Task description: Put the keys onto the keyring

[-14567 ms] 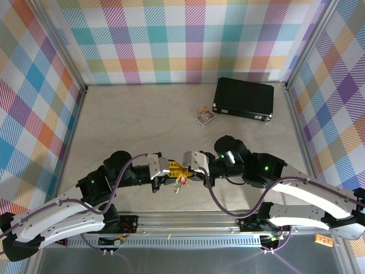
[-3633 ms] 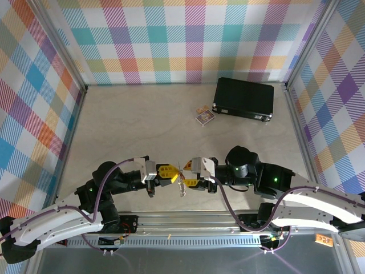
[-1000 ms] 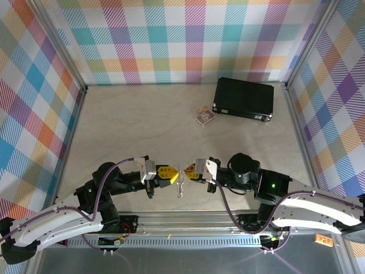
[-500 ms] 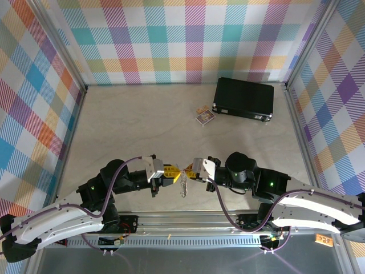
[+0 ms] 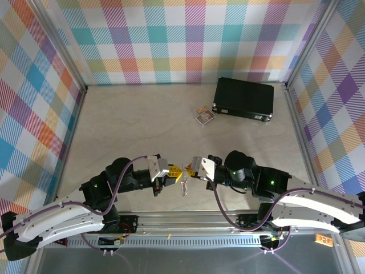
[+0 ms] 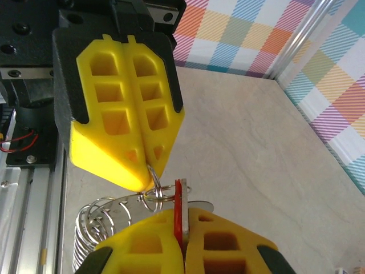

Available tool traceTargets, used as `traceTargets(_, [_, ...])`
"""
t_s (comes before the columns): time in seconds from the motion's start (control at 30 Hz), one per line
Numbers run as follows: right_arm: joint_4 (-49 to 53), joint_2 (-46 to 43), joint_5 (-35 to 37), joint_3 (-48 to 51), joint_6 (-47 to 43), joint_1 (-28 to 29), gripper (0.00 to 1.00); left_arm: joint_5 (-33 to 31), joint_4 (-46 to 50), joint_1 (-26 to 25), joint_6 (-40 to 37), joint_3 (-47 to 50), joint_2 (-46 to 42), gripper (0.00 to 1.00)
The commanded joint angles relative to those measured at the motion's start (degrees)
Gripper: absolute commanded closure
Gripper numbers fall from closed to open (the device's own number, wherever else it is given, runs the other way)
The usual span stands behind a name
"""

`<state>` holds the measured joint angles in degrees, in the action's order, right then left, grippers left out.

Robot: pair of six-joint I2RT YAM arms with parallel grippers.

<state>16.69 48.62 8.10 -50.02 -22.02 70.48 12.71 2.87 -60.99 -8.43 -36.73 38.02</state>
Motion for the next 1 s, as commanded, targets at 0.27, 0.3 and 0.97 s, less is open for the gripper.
traceTargets(0.27, [4.37, 5.02, 8.07, -6.79, -0.31, 0.02, 1.00, -5.11, -2.30, 0.08, 1.36, 1.55, -1.37, 0.70])
traceTargets(0.3, [6.35, 6.61, 8.67, -8.18, 0.06, -0.19, 1.00, -6.48, -2.96, 0.08, 1.84, 2.35, -1.66, 0.64])
traceTargets(0.97, [18.52, 29.68, -1.00, -25.05, 10.59, -19.49, 1.00, -25.14, -13.28, 0.08, 11.03, 17.64, -14.84, 0.00])
